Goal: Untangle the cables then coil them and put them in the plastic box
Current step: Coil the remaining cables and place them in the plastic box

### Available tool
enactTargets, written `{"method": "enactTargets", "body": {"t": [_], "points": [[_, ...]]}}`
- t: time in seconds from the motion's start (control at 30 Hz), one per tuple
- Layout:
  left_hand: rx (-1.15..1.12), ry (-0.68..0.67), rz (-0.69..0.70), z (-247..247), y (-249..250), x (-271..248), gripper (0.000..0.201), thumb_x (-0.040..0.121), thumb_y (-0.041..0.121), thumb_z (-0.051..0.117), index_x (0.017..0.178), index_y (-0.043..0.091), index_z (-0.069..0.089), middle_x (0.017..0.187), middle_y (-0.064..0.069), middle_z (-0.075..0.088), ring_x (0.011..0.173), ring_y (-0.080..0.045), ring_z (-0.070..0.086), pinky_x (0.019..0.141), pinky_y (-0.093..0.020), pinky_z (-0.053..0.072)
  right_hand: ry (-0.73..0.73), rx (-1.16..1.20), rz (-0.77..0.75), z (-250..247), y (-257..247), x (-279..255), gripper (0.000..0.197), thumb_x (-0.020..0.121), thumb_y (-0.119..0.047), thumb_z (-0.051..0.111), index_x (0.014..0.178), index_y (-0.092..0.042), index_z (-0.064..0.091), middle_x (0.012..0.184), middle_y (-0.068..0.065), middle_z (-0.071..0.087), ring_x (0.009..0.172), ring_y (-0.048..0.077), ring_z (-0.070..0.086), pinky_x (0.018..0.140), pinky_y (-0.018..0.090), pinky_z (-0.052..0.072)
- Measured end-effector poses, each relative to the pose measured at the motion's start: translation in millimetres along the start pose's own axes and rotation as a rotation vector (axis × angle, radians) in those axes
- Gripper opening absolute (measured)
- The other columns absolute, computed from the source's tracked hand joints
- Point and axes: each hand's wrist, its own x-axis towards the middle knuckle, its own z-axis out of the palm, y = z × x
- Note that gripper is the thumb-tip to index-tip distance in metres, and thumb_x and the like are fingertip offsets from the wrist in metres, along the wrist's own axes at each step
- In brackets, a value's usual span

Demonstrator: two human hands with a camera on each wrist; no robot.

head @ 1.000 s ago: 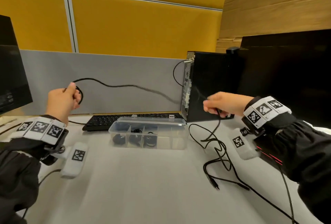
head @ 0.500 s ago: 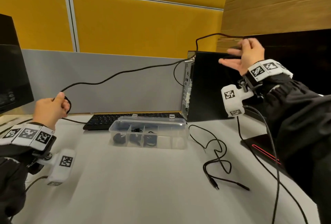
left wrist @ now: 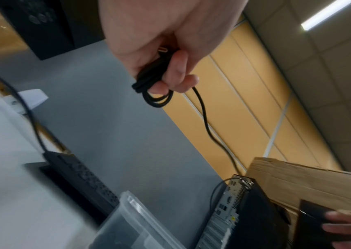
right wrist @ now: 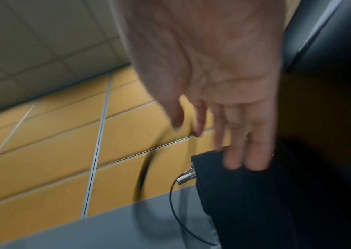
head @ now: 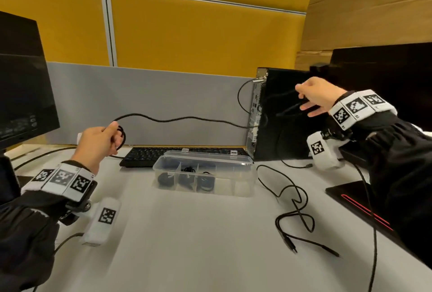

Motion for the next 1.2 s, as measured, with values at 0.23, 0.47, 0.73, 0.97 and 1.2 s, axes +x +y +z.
{"method": "enactTargets", "body": {"t": [0.23,0.47,0.73,0.97,1.2], "points": [[0.069,-0.258,0.241,41.2,47.3,-52.4,0.035,0.099,0.027,0.041,0.073,0.006,0.053,0.04,0.005,0.049,0.037,-0.001,0.04,0.052,-0.017,0.041,0.081,-0.276,-0.616,92.7,-14.9,-100.6,0.063,0.092,-0.041,0.051,0.145,-0.02,0.025,0.144,0.008,0.036,0.134,0.024,0.029,0.107,0.046,0.028],[0.118,-0.468,0.536,57.7,77.9,-89.2,0.032,0.098,0.022,0.039,0.079,0.002,0.056,0.048,0.001,0.051,0.041,-0.004,0.042,0.044,-0.01,0.037,0.0,0.197,-0.721,152.7,-8.6,-125.8,0.015,0.099,-0.018,0.041,0.091,-0.016,0.054,0.082,-0.009,0.053,0.079,-0.002,0.05,0.074,0.014,0.038],[-0.46,-0.851,0.262,79.3,78.6,-111.7,0.029,0.088,0.025,0.044,0.086,0.015,0.071,0.074,-0.013,0.063,0.076,-0.028,0.05,0.082,-0.02,0.043,-0.326,0.061,-0.619,151.6,-7.5,-114.3,0.032,0.102,-0.024,0.034,0.111,-0.011,0.061,0.108,-0.001,0.063,0.099,0.01,0.056,0.088,0.025,0.045],[-0.278,-0.574,0.377,109.4,59.9,-88.9,0.036,0.099,0.031,0.032,0.12,0.011,0.054,0.122,0.004,0.063,0.108,-0.006,0.062,0.097,-0.021,0.043,-0.486,-0.01,-0.692,151.3,3.8,-138.7,0.03,0.102,-0.027,0.034,0.106,-0.014,0.06,0.097,-0.002,0.063,0.089,0.011,0.056,0.082,0.026,0.044],[0.348,-0.528,0.646,114.7,37.5,-86.4,0.043,0.088,0.05,0.026,0.089,0.014,0.049,0.071,0.008,0.063,0.067,-0.003,0.059,0.063,-0.012,0.04,-0.14,-0.348,-0.873,120.9,-5.0,-142.0,0.021,0.097,-0.041,0.038,0.079,-0.033,0.044,0.062,-0.014,0.044,0.064,0.009,0.047,0.056,0.03,0.04]]}}
